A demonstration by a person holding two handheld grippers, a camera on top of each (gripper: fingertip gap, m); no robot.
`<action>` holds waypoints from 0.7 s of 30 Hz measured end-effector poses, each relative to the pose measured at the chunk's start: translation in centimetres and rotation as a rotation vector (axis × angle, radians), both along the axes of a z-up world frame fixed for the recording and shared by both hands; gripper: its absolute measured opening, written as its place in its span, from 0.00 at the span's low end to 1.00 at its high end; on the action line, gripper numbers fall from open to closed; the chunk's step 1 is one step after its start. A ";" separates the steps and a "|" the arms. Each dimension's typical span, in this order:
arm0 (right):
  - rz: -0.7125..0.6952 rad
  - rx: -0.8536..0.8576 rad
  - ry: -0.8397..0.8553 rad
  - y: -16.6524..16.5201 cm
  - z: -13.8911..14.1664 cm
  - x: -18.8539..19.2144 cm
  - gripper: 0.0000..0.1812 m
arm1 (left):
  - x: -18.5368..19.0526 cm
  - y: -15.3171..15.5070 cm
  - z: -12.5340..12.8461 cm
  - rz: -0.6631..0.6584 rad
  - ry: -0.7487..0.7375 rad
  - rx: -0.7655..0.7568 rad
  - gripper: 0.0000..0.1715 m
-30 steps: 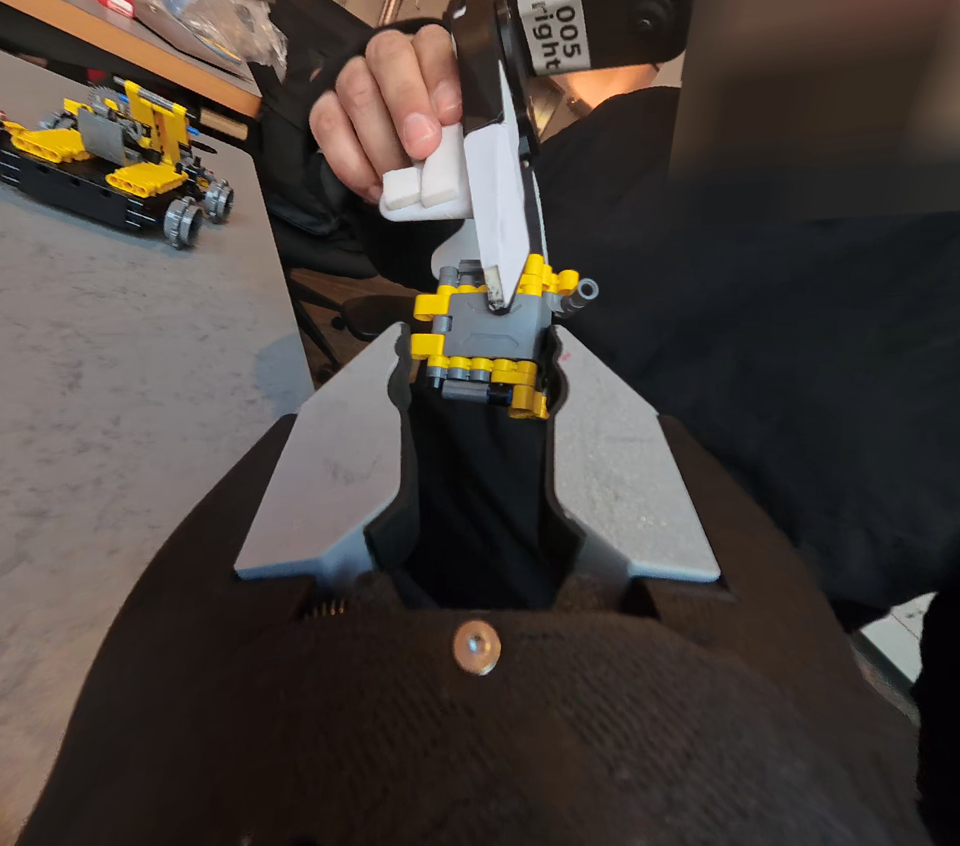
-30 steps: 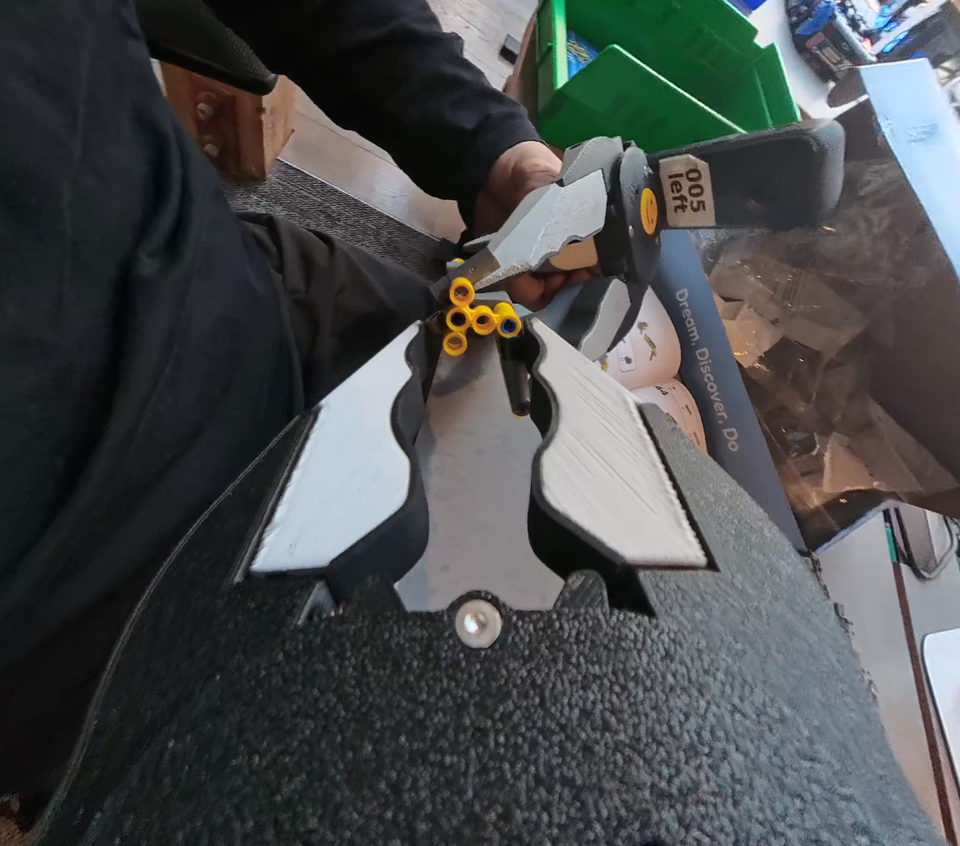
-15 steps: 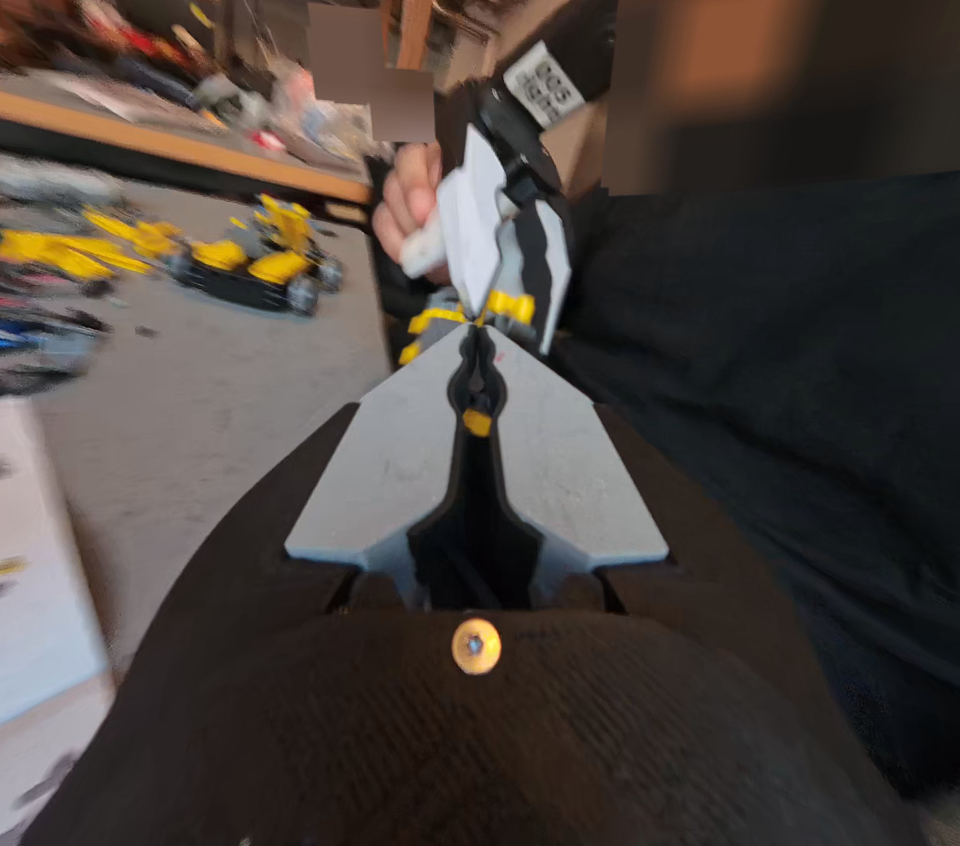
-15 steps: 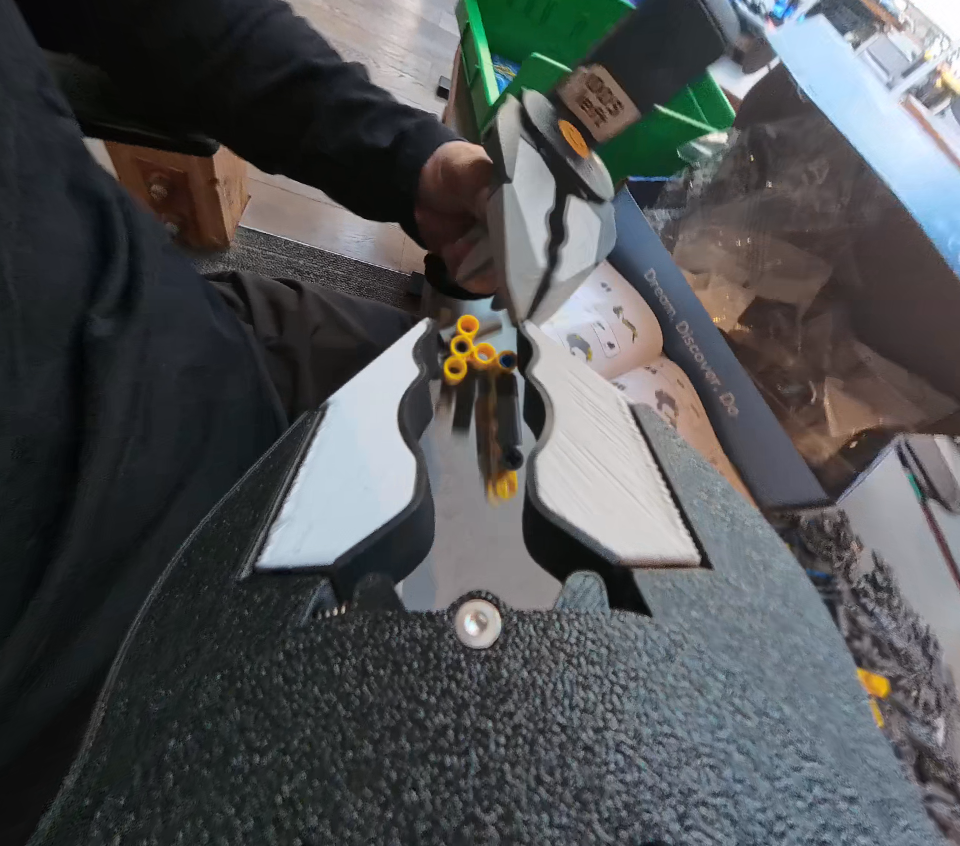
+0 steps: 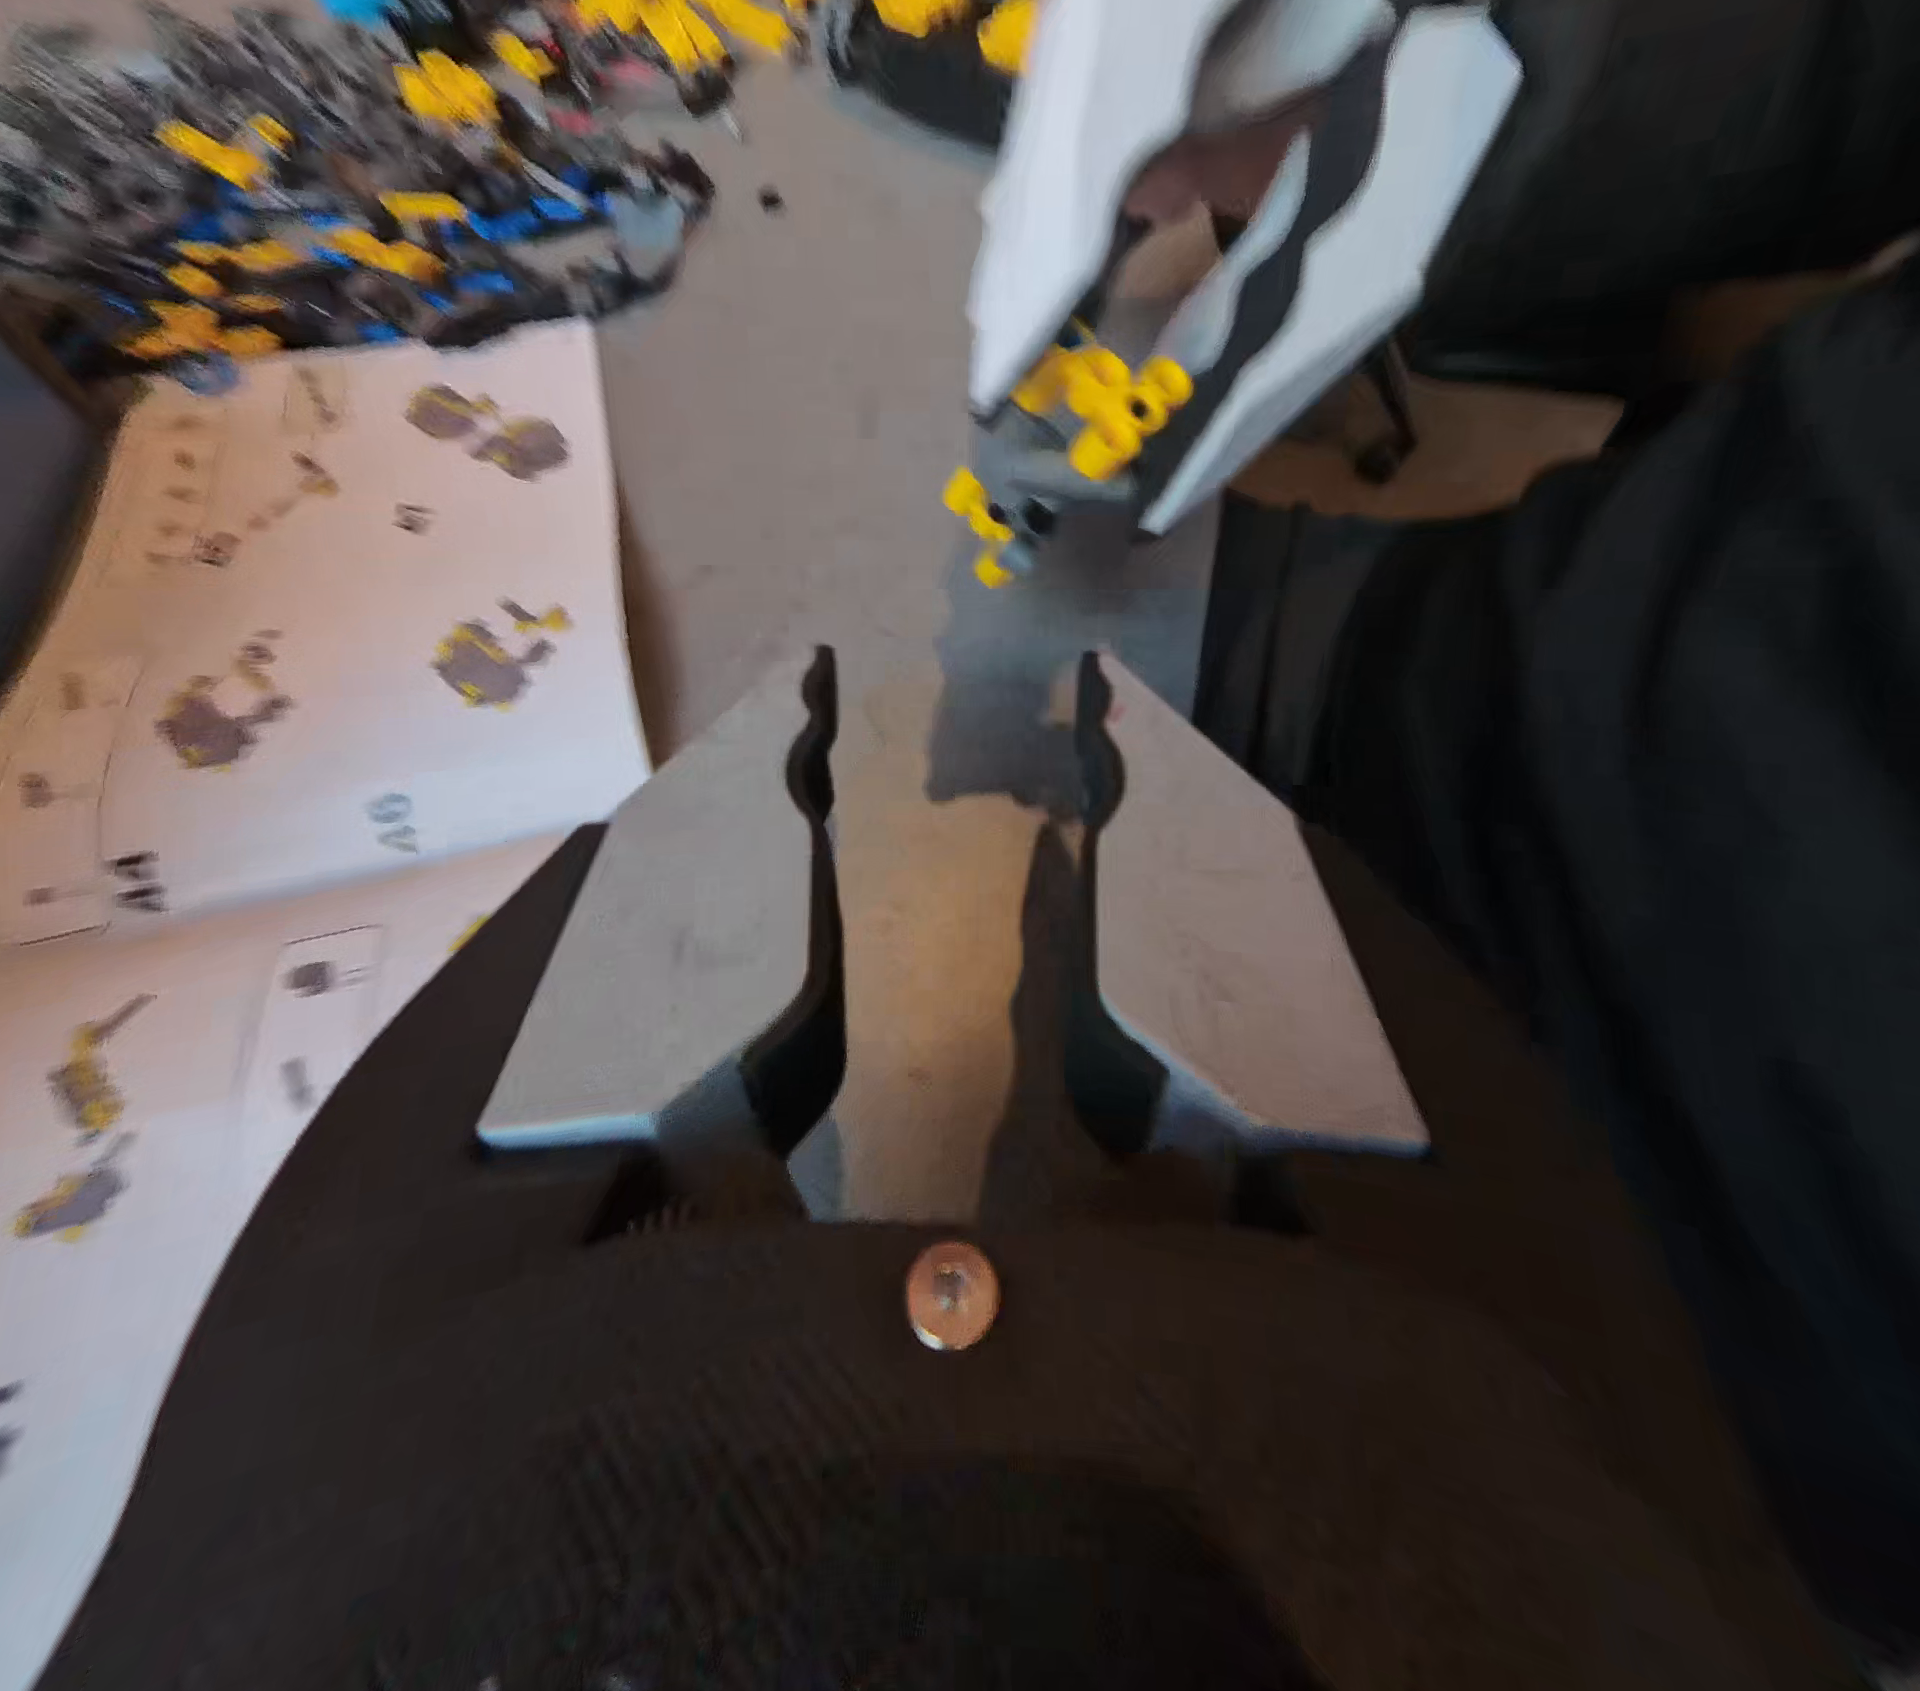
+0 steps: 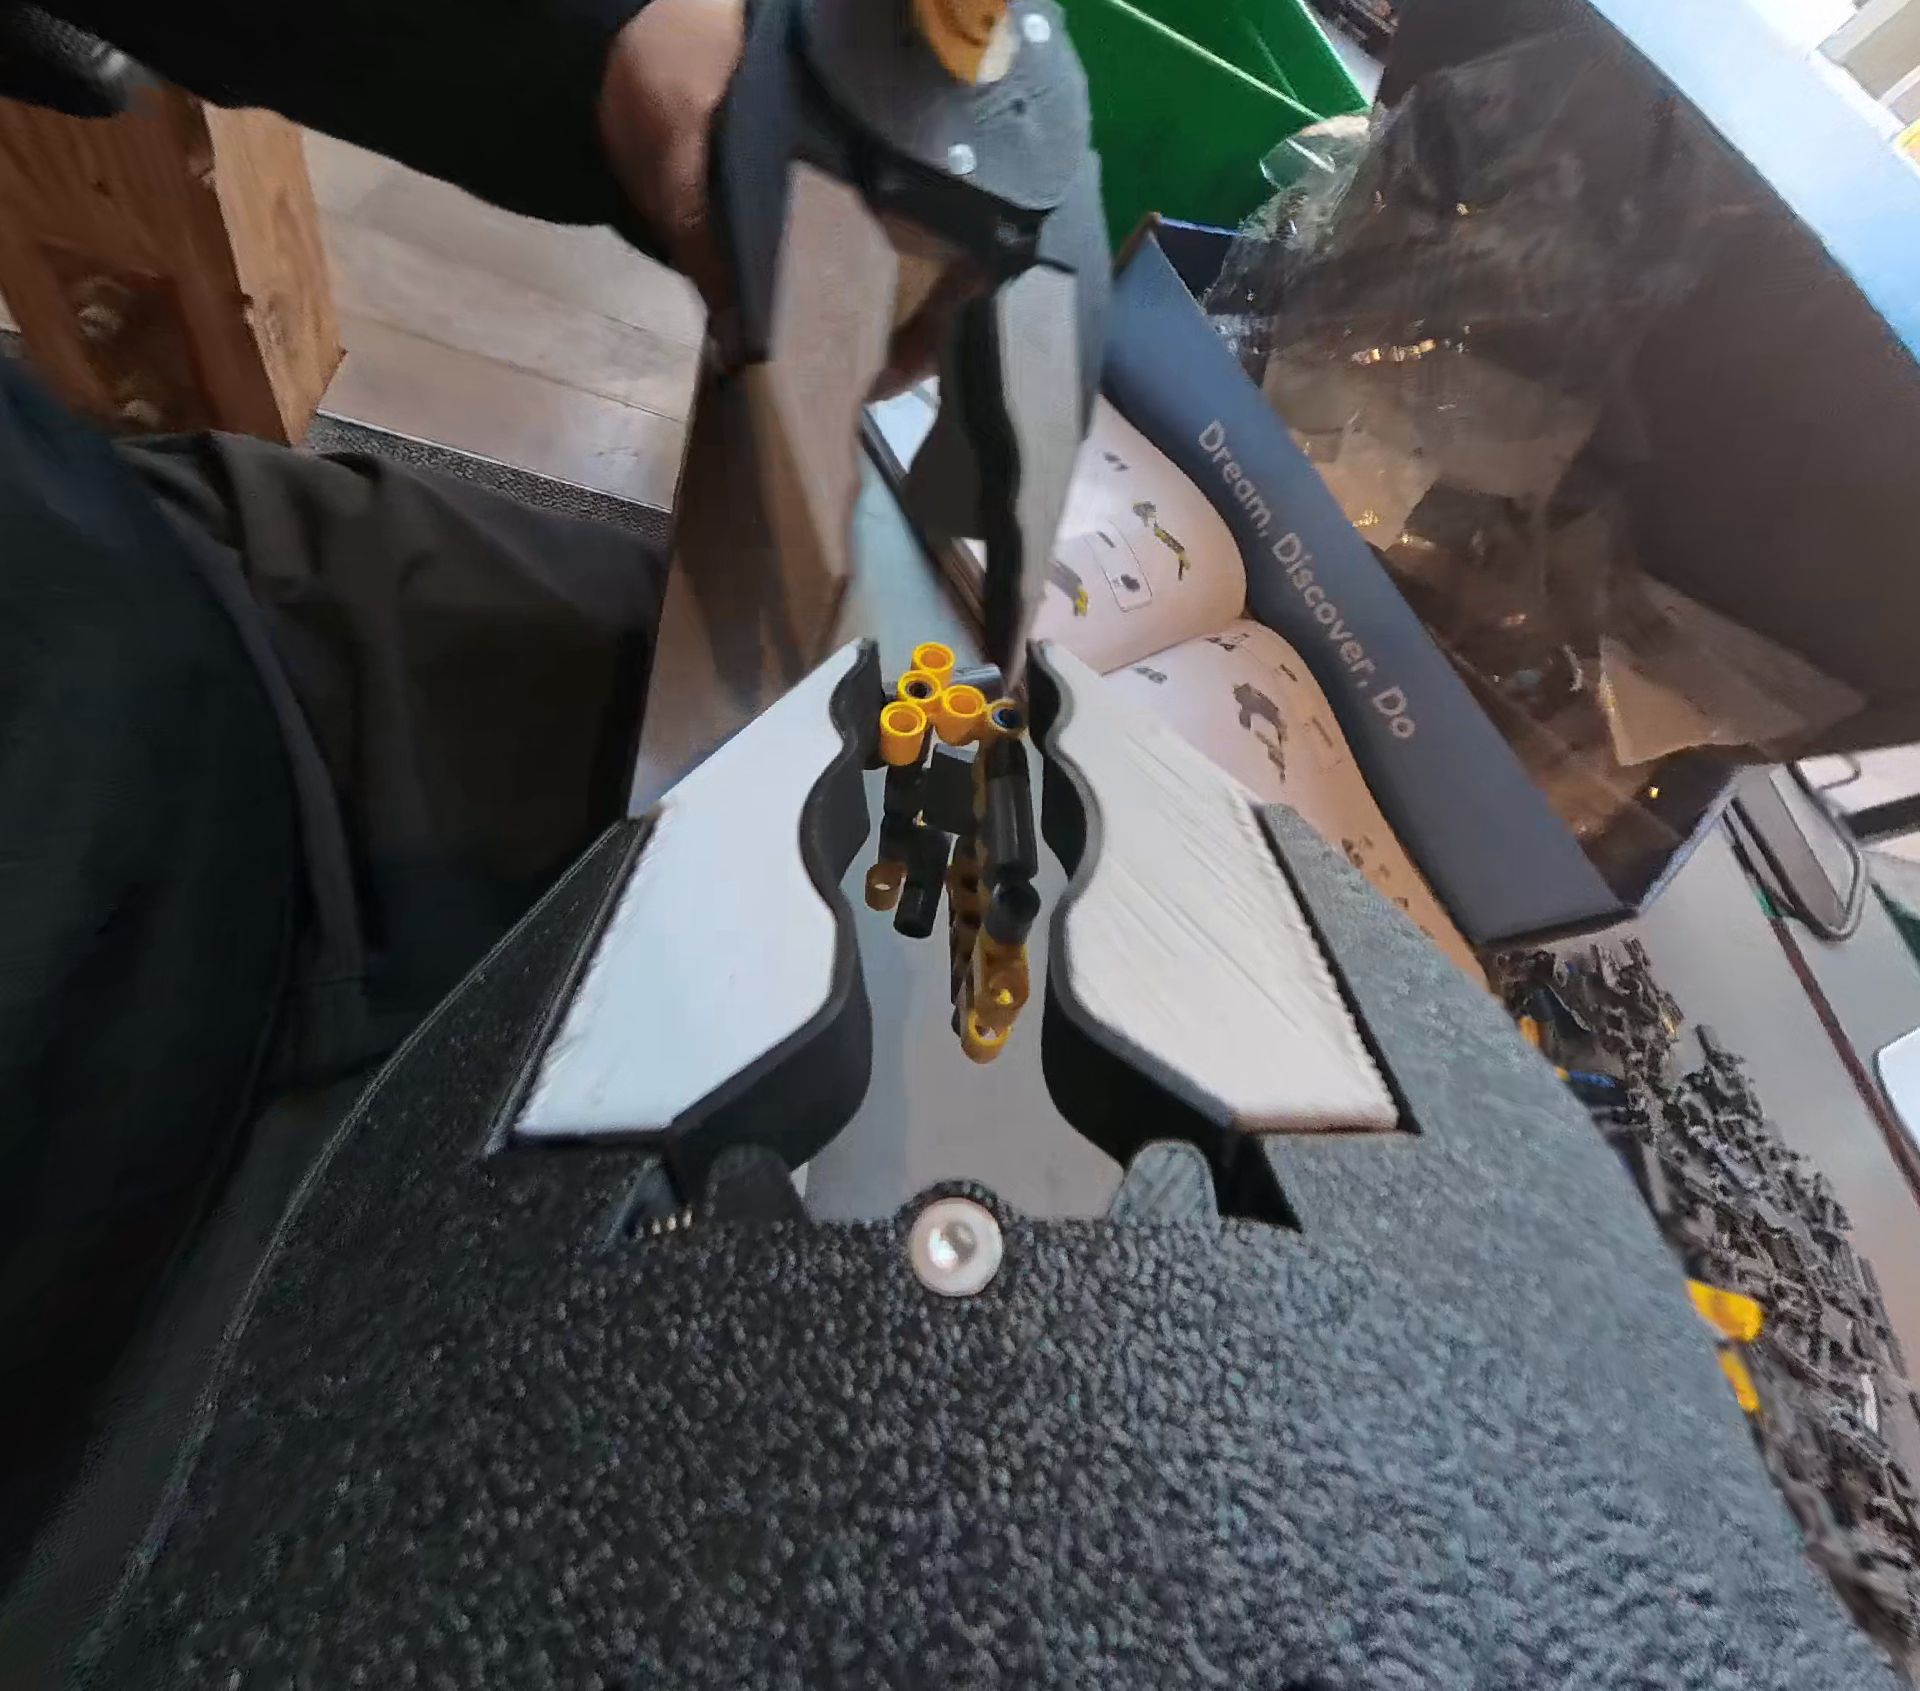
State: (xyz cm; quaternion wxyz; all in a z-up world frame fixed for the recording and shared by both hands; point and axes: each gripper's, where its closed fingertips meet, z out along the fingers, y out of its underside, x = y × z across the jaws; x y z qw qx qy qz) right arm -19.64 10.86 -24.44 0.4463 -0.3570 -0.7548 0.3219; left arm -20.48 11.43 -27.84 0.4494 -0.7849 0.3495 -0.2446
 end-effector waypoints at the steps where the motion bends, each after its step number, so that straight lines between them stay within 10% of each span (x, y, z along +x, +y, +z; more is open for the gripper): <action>1: -0.014 -0.021 -0.001 0.4 -0.2 0.0 0.15 | 1.0 -0.3 -0.9 -0.019 0.026 -0.025 0.28; 9: -0.074 -0.240 0.032 2.1 -0.4 -0.3 0.14 | 3.1 3.2 -1.9 0.186 0.408 0.257 0.08; 21: -0.135 -0.273 -0.018 4.0 -1.1 1.0 0.25 | 1.5 4.4 -1.8 0.256 0.415 0.253 0.04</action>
